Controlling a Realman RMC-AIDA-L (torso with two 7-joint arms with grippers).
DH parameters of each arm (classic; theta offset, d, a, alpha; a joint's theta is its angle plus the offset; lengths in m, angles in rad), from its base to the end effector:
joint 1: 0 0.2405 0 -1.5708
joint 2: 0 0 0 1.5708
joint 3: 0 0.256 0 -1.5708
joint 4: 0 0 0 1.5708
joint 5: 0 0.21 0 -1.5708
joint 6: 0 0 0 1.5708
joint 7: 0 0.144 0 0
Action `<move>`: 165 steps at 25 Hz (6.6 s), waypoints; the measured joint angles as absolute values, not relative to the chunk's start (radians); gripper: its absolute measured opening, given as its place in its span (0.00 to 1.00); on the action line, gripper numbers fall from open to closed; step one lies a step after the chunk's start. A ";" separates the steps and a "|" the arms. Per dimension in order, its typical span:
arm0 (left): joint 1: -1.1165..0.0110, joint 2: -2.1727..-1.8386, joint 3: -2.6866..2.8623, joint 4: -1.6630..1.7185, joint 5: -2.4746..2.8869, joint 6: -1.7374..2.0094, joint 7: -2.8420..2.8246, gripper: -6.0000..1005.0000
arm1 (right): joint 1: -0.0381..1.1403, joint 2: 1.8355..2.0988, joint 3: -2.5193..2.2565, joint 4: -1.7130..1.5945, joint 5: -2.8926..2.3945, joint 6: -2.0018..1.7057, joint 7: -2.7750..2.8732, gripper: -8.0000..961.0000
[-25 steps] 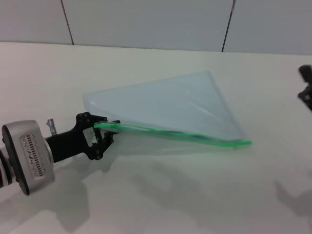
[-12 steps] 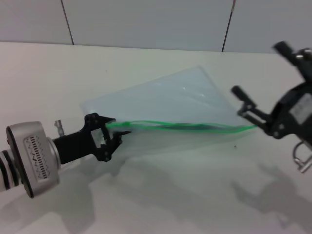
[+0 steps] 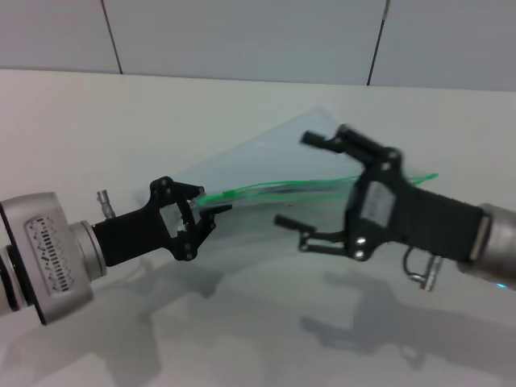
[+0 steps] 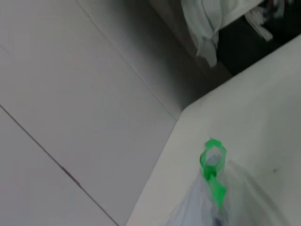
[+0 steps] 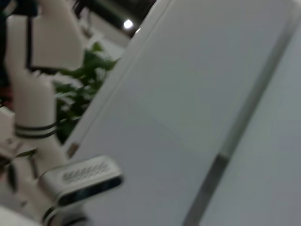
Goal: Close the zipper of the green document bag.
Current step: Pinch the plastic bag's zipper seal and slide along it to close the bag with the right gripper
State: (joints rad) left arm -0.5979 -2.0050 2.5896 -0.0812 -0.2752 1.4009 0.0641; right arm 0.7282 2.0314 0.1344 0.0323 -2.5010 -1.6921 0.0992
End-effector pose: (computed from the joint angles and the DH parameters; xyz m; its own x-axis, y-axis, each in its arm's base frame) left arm -0.2947 0.3147 -0.0422 0.8726 -0.4462 0.1987 -0.1985 -0.6956 -0.6905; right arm 0.1944 0.3084 -0.0541 0.5829 0.5435 -0.6040 0.1737 -0.8095 -0.5609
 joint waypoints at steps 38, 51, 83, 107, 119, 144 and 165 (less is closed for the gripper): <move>-0.594 -2.013 2.600 -0.055 -0.221 1.417 0.050 0.06 | 0.818 2.039 0.028 0.146 -2.502 -1.347 0.084 0.60; -0.594 -2.014 2.602 -0.055 -0.201 1.417 0.042 0.06 | 0.818 2.039 0.033 0.161 -2.502 -1.300 0.071 0.33; -0.593 -2.011 2.602 -0.055 -0.201 1.417 0.038 0.06 | 0.818 2.037 0.023 0.172 -2.527 -1.296 0.028 0.12; -0.591 -2.006 2.602 -0.055 -0.191 1.416 0.032 0.06 | 0.807 2.037 0.025 0.173 -2.523 -1.246 0.007 0.11; -0.588 -2.005 2.602 -0.055 -0.190 1.418 0.032 0.06 | 0.764 2.036 0.063 0.165 -2.518 -1.244 -0.003 0.13; -0.579 -2.005 2.602 -0.055 -0.190 1.417 0.036 0.06 | 0.622 2.033 0.239 0.037 -2.515 -1.217 0.003 0.16; -0.570 -2.011 2.584 -0.055 -0.203 1.421 0.067 0.12 | 0.539 2.040 0.550 -0.111 -2.514 -1.184 0.003 0.19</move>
State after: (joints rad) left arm -0.5697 -2.0113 2.5844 -0.0552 -0.2029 1.4210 0.0673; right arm 0.5389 2.0396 0.5500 -0.1108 -2.5144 -1.1843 0.0032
